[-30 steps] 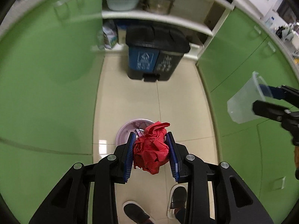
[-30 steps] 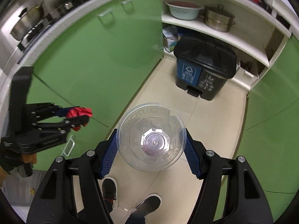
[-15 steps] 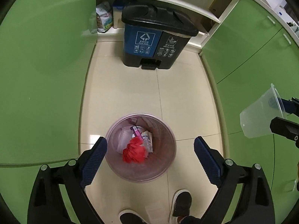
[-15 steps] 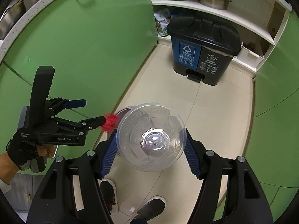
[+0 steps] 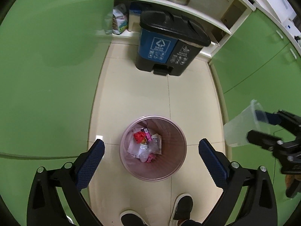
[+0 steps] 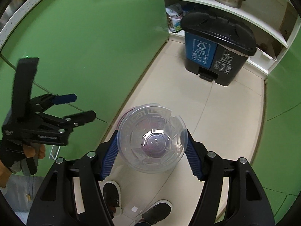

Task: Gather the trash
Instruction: 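Open the left gripper over the wastebasket while the right releases the cup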

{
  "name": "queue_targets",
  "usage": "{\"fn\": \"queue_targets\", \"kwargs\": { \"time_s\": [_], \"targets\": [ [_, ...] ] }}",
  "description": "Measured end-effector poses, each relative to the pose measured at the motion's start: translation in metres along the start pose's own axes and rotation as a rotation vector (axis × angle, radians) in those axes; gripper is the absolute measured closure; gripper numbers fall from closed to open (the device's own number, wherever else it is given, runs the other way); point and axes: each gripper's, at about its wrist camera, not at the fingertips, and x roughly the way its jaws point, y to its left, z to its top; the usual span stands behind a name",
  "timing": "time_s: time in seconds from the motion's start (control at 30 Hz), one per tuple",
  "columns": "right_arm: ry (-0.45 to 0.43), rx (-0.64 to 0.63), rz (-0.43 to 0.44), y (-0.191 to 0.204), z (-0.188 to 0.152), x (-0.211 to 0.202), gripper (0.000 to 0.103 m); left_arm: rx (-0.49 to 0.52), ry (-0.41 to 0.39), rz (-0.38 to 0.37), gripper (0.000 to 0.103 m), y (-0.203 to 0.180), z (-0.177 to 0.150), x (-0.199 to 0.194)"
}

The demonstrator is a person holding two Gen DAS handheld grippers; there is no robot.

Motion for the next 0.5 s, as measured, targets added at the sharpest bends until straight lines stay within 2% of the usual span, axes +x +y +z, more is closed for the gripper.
{"fn": "queue_targets", "kwargs": {
  "time_s": [0.2, 0.23, 0.27, 0.3, 0.5],
  "targets": [
    [0.015, -0.04, 0.042, 0.019, 0.011, 0.025, 0.036, -0.035, -0.037, 0.008, 0.007, 0.021, -0.002, -0.021],
    [0.014, -0.044, 0.046, 0.022, 0.013, 0.029, 0.027, -0.036, -0.042, 0.014, 0.007, 0.025, -0.003, -0.023],
    [0.009, -0.048, 0.048, 0.024, 0.014, 0.032, 0.012, -0.037, -0.044, 0.019, 0.007, 0.027, -0.003, -0.024],
    [0.007, -0.048, 0.048, 0.026, 0.015, 0.035, 0.008, -0.039, -0.046, 0.026, 0.007, 0.031, -0.004, -0.025],
    [0.048, -0.04, 0.011, 0.029, 0.015, 0.048, 0.006, -0.056, -0.039, 0.038, 0.007, 0.043, -0.008, -0.025]
  ]
}}
